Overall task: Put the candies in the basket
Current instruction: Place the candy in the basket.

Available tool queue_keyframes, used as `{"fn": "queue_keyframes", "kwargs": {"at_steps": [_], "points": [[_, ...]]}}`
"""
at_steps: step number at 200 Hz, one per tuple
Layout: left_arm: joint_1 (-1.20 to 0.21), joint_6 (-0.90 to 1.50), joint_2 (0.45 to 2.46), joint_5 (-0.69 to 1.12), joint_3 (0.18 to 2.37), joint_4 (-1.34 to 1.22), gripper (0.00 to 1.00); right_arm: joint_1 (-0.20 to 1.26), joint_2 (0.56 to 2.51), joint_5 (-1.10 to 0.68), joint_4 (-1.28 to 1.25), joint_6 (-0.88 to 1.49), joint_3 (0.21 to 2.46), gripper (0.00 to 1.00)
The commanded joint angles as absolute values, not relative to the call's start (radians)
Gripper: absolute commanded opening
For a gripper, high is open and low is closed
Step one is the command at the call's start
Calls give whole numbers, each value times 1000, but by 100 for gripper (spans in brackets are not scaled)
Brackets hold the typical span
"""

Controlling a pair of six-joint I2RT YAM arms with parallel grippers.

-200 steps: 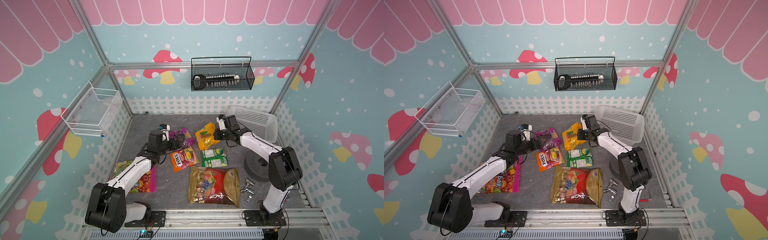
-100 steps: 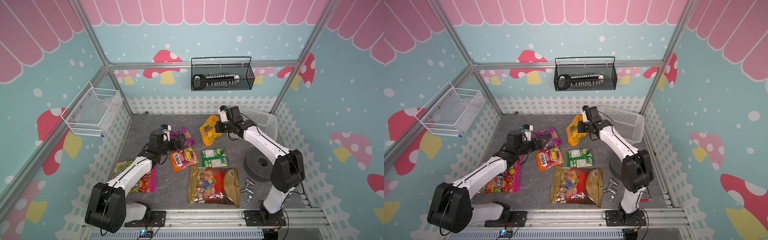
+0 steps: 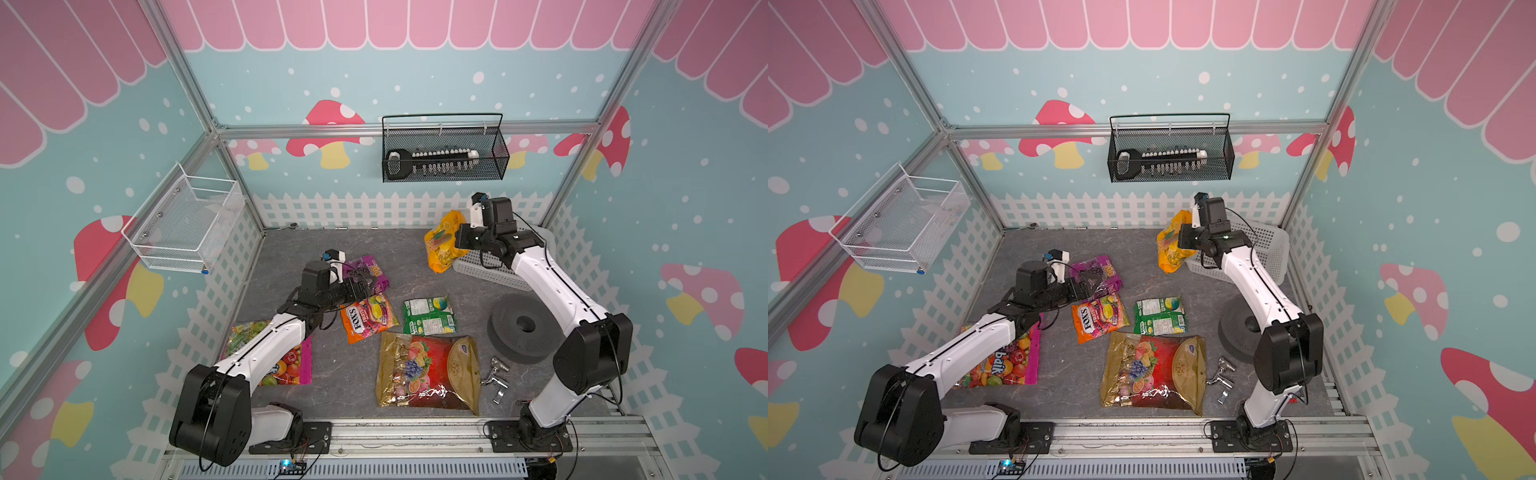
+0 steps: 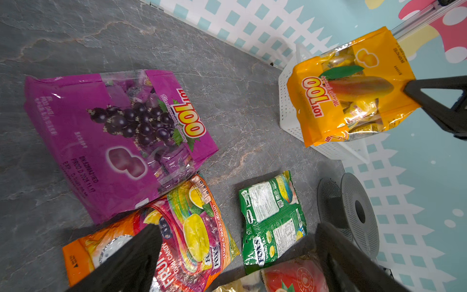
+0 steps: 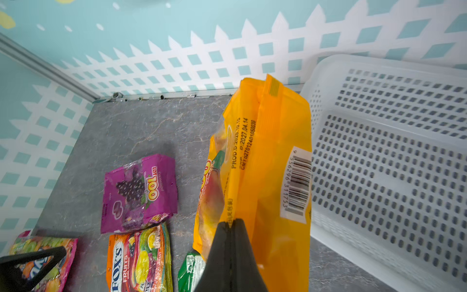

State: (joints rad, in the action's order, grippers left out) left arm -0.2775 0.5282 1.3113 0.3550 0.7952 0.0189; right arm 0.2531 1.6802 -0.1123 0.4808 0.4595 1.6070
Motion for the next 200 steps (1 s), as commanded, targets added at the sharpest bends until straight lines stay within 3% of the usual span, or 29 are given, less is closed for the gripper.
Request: {"fn": "queue_keyframes", "kwargs": {"at_steps": [1, 86, 114, 150, 200], "points": [[-284, 530, 1303, 331, 794, 22, 99, 182, 1614, -107, 411, 489, 1642, 0], [-287, 535, 1309, 340, 798, 21, 99, 0, 1652, -113, 387, 540, 1582, 0], [-287, 536, 1309, 339, 798, 21, 99, 0, 1725, -160, 337, 554, 1559, 0], [-287, 535, 1303, 331, 793, 21, 99, 10, 1822, -342, 229, 603, 1545, 0], [-285, 534, 1300, 320, 790, 21, 99, 105, 1889, -486, 128, 663, 1595, 0]]}}
